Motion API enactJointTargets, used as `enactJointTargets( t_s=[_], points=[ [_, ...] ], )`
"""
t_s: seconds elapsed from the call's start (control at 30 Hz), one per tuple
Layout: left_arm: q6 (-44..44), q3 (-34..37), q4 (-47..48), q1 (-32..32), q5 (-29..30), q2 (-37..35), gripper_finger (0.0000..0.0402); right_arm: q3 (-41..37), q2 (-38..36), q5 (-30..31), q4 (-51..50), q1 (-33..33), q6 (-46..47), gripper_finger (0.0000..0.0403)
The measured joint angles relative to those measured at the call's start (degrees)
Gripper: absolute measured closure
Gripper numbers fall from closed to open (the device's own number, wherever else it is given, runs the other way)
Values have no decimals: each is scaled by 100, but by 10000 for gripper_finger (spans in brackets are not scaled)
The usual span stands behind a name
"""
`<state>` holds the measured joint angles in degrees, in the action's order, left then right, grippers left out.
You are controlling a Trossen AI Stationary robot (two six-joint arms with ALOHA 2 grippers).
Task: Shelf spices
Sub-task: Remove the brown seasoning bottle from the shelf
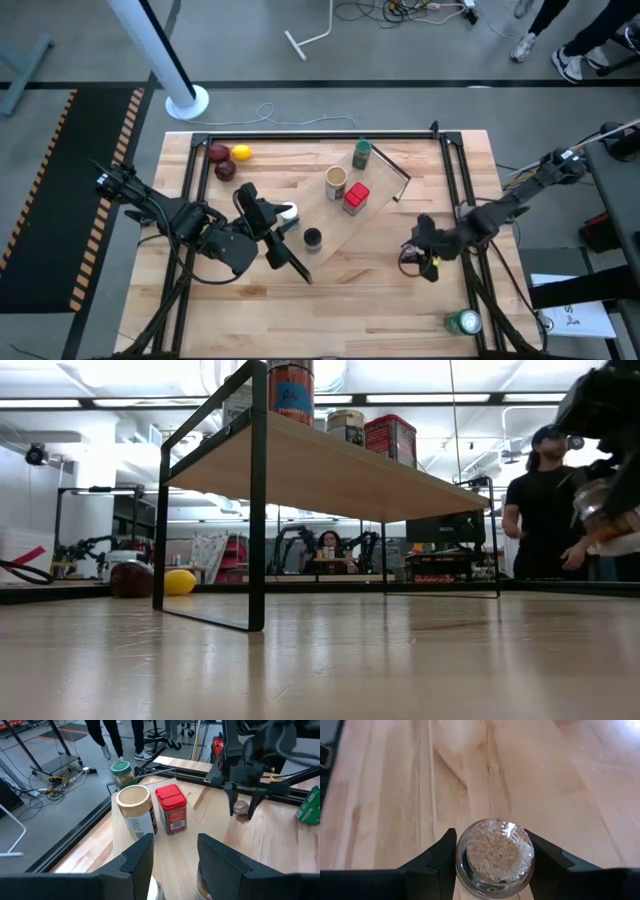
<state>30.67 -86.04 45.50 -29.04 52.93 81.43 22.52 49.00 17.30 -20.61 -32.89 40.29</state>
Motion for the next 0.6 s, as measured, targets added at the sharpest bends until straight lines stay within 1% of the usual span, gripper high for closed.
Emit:
enactJointTargets(
  t_s=[0.07, 0.27, 0.4, 0.6],
  points=[
    [-23, 0, 2, 0, 0, 0, 260, 29, 247, 169, 33, -225, 30, 239],
    [-304, -2, -48, 10, 100, 0, 260, 57, 896, 943, 83, -879, 2, 239],
    [-299, 1, -57, 17, 99, 0, 260, 57, 1215, 1261, 158, -1145, 405, 239],
    [-297, 20, -59, 24, 59, 0, 260, 29, 1729, 1500, 149, -1347, 1075, 238]
  ],
)
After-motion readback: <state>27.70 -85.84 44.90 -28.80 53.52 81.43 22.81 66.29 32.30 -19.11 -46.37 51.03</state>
